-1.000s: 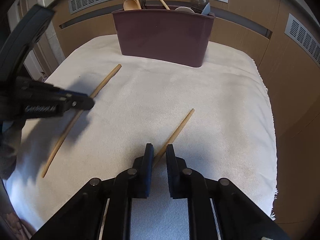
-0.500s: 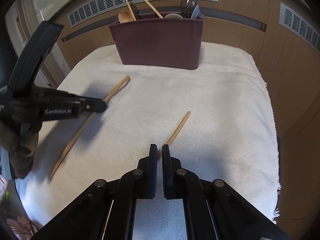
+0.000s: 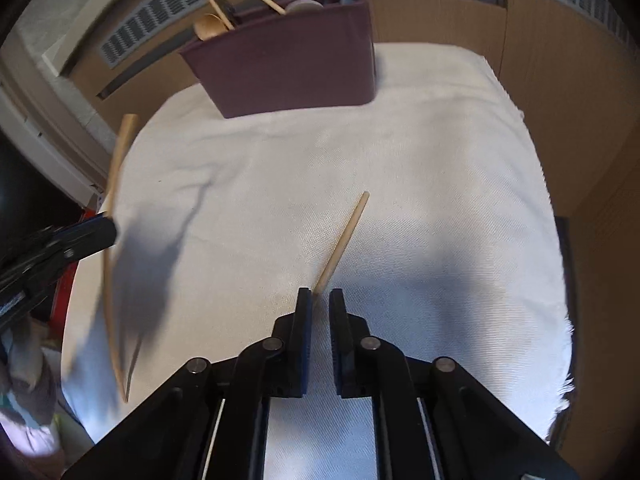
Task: Organize utensils
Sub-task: 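Lift both chopsticks upright over the caddy with both grippers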
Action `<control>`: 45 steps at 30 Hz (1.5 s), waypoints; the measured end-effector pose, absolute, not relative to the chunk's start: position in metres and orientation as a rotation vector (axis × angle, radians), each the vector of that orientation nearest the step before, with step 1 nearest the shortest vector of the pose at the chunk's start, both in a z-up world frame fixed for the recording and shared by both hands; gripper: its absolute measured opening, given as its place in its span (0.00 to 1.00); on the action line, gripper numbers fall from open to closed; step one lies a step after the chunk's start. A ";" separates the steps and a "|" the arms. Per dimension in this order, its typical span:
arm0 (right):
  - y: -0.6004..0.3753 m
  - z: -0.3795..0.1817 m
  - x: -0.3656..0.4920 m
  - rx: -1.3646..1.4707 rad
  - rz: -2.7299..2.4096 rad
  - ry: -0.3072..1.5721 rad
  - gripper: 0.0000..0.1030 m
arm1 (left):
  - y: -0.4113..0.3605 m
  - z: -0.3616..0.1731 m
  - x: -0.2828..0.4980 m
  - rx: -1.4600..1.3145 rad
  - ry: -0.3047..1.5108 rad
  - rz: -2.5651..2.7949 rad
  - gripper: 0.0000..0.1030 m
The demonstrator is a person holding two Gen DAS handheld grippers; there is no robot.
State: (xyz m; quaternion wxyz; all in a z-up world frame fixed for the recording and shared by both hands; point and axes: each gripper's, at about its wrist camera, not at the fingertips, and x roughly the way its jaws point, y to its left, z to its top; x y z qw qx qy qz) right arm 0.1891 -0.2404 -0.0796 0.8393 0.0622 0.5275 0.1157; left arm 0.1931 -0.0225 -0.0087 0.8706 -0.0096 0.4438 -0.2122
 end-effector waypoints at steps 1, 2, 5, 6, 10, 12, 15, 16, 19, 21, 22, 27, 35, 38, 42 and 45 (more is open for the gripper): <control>-0.237 -0.082 0.192 0.128 0.228 1.122 0.11 | -0.020 -0.007 0.191 -0.021 0.919 -0.444 0.06; -0.232 -0.084 0.196 0.125 0.212 1.132 0.13 | -0.018 -0.006 0.189 -0.026 0.908 -0.445 0.06; -0.219 -0.086 0.208 0.112 0.194 1.148 0.26 | -0.011 -0.005 0.188 -0.050 0.888 -0.456 0.06; -0.214 -0.085 0.211 0.088 0.185 1.150 0.27 | -0.009 -0.005 0.188 -0.060 0.885 -0.459 0.06; -0.192 -0.085 0.219 -0.033 0.193 1.120 0.08 | 0.000 -0.005 0.188 -0.103 0.873 -0.473 0.06; -0.194 -0.078 0.217 -0.015 0.230 1.100 0.05 | 0.002 -0.004 0.187 -0.119 0.869 -0.476 0.06; -0.199 -0.054 0.201 -0.020 0.245 1.002 0.05 | 0.008 0.001 0.183 -0.134 0.848 -0.484 0.06; -0.202 -0.044 0.193 -0.020 0.253 0.970 0.05 | 0.009 0.005 0.180 -0.139 0.837 -0.485 0.06; -0.209 -0.026 0.177 -0.018 0.266 0.912 0.05 | 0.009 0.016 0.172 -0.151 0.805 -0.487 0.06; -0.214 -0.015 0.166 -0.008 0.273 0.877 0.05 | 0.009 0.023 0.166 -0.160 0.787 -0.493 0.06; -0.215 -0.010 0.162 0.001 0.275 0.860 0.05 | 0.008 0.028 0.163 -0.162 0.775 -0.496 0.06; -0.225 0.026 0.156 0.044 0.284 0.752 0.05 | 0.002 0.055 0.151 -0.149 0.712 -0.501 0.06; -0.237 0.111 0.162 0.050 0.259 0.484 0.05 | -0.011 0.133 0.159 -0.104 0.516 -0.494 0.06; -0.236 0.153 0.173 0.019 0.236 0.321 0.05 | -0.012 0.175 0.177 -0.094 0.413 -0.468 0.06; -0.236 0.191 0.202 0.023 0.212 0.172 0.06 | -0.014 0.213 0.208 -0.088 0.308 -0.421 0.06; -0.236 0.203 0.231 0.037 0.204 0.122 0.06 | -0.014 0.229 0.235 -0.089 0.263 -0.402 0.06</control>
